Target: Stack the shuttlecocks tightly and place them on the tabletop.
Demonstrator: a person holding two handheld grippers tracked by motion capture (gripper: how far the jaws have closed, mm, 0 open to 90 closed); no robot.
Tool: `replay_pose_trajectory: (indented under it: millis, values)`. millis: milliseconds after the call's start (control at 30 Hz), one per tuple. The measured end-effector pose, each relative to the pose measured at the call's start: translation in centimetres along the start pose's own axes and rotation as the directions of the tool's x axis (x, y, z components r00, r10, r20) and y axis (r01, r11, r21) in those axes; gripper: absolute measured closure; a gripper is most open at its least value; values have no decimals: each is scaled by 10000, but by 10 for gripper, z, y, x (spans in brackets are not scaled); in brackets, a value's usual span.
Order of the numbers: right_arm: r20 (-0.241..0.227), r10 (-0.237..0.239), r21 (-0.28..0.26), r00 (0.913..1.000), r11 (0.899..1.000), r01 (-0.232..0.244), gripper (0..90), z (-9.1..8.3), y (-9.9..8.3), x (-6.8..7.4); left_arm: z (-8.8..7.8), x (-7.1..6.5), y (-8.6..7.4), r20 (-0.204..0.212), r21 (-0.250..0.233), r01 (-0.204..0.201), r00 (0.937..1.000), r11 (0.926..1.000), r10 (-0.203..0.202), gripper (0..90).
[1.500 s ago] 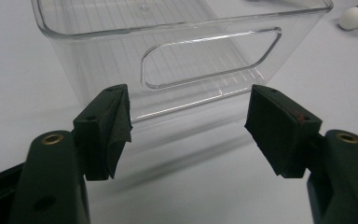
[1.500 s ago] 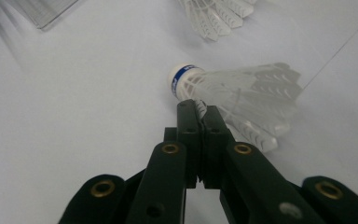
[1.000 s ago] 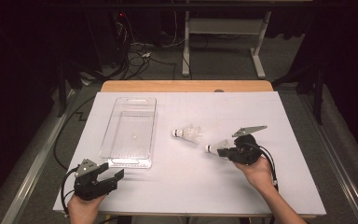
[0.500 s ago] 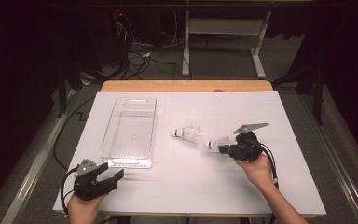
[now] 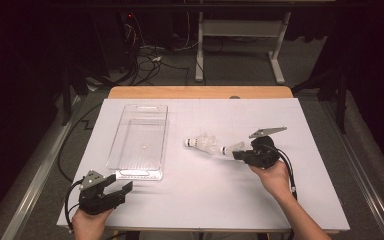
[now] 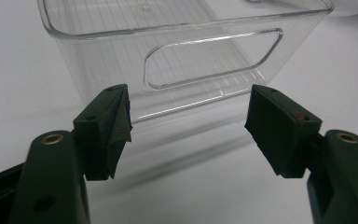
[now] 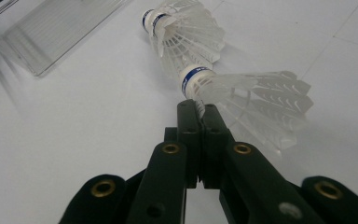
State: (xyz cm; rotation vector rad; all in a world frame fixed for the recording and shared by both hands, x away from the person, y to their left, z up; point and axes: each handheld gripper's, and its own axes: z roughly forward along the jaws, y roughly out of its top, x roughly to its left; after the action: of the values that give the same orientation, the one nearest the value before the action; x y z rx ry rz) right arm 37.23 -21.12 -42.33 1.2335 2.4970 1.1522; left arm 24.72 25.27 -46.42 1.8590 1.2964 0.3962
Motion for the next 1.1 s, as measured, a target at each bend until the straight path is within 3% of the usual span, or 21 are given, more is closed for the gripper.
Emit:
replay_pose_trajectory:
  millis: [267,1100]
  values:
    - [70,128,-15,9999,9999,-128,898,6,3,-4,0,0,0,16,-3,-7,10000,10000,7,317]
    - [-106,132,18,9999,9999,-132,898,25,15,2,1,0,0,37,49,-61,10000,10000,61,317]
